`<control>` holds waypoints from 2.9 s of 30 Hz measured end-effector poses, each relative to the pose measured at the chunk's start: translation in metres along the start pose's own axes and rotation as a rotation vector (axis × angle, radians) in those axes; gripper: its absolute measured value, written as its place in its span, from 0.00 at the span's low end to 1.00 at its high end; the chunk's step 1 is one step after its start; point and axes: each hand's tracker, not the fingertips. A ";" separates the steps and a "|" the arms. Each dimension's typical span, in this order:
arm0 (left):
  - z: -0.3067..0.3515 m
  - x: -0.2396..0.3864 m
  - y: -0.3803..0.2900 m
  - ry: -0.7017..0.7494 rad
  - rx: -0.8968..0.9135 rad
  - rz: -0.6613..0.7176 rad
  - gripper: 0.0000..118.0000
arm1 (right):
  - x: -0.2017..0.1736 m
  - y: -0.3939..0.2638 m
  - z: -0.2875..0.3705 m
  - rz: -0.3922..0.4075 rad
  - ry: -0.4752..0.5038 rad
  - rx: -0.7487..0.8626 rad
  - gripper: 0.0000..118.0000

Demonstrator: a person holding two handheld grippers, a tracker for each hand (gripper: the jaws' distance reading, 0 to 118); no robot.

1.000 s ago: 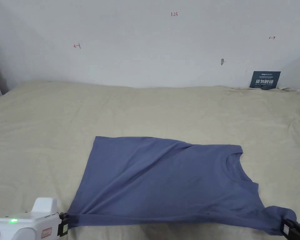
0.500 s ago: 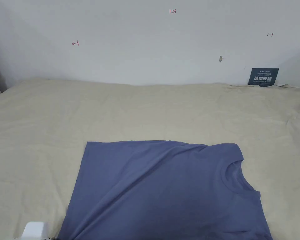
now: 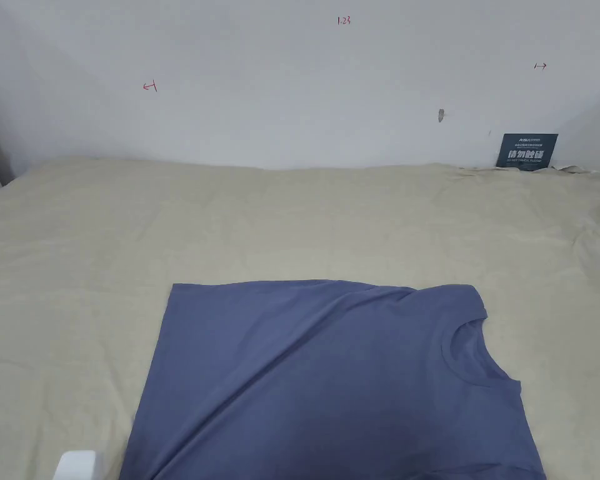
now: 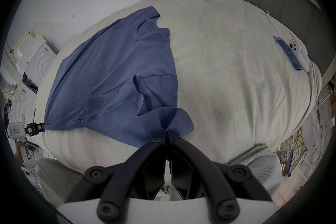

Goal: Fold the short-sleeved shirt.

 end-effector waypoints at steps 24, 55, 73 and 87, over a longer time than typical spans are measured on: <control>0.116 0.048 0.103 0.044 0.536 -0.014 1.00 | -0.089 0.109 0.133 0.196 -0.017 0.682 0.86; 0.111 0.095 0.094 -0.028 0.651 -0.071 0.00 | -0.120 0.101 0.125 0.223 -0.073 0.906 0.00; 0.028 0.031 0.034 -0.040 0.045 0.054 0.00 | -0.118 0.095 0.105 0.248 -0.059 0.828 0.00; 0.013 0.018 0.001 0.036 -0.055 0.038 0.83 | -0.120 0.085 0.097 0.259 -0.052 0.775 0.00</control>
